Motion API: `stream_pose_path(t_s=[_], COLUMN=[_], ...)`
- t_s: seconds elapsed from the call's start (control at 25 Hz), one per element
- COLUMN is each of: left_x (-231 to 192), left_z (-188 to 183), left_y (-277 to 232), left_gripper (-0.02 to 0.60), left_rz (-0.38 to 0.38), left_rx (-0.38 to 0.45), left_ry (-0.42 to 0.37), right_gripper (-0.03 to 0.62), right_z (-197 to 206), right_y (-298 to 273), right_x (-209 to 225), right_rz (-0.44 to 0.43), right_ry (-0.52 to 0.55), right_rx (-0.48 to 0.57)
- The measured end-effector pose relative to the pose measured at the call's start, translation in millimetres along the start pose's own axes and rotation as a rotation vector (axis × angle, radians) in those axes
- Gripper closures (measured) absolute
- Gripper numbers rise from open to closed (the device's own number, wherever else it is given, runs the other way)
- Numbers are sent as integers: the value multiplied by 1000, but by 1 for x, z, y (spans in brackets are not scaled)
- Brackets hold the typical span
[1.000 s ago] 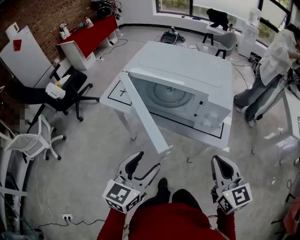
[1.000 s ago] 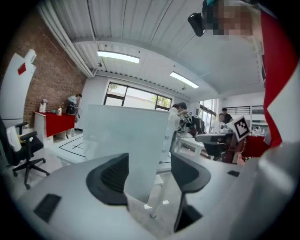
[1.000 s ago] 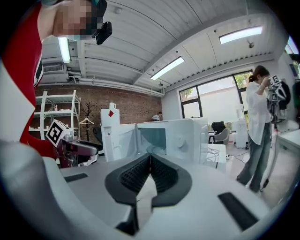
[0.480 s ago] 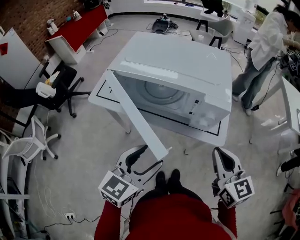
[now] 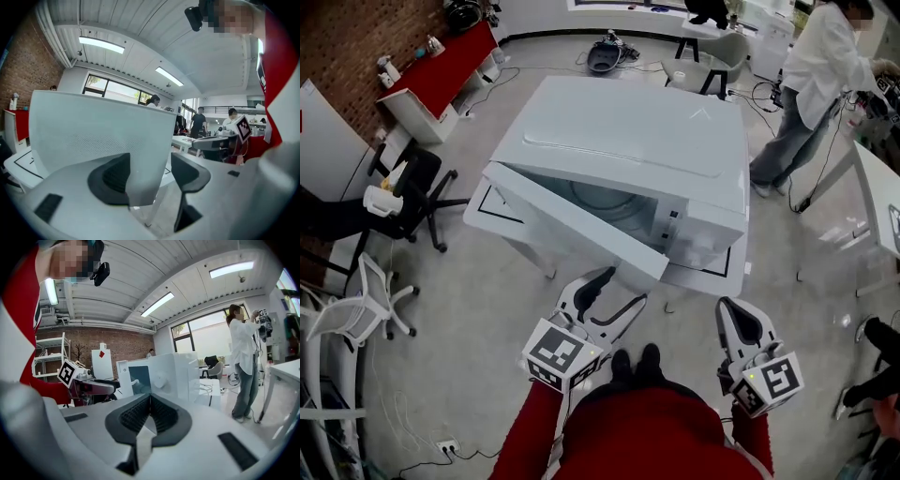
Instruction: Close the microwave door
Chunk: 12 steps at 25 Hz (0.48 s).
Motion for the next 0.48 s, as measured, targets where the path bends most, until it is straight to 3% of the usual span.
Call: stream_pose_path(t_s=[0.32,0.48], left_x=[-29,-46], left_z=[-9,-8], left_y=[-42,-51], left_gripper=[338,423], left_rz=[-73,-178], left_rx=[30,16], left_ry=[26,60], right_gripper=[582,580], right_z=[-5,-10], right_y=[-2,-6], right_x=[14,15], right_rz=[34,15], right_ry=[16,13], right_rx=[2,5])
Point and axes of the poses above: the fingertips, and each gripper's own axes: y backward along the fingers, x to its right, z out of its underside, the point moved 2 cm from there along y, backward along the fingers, and after that the axes turned 11 degrees about -y, right-handed, at the moved point
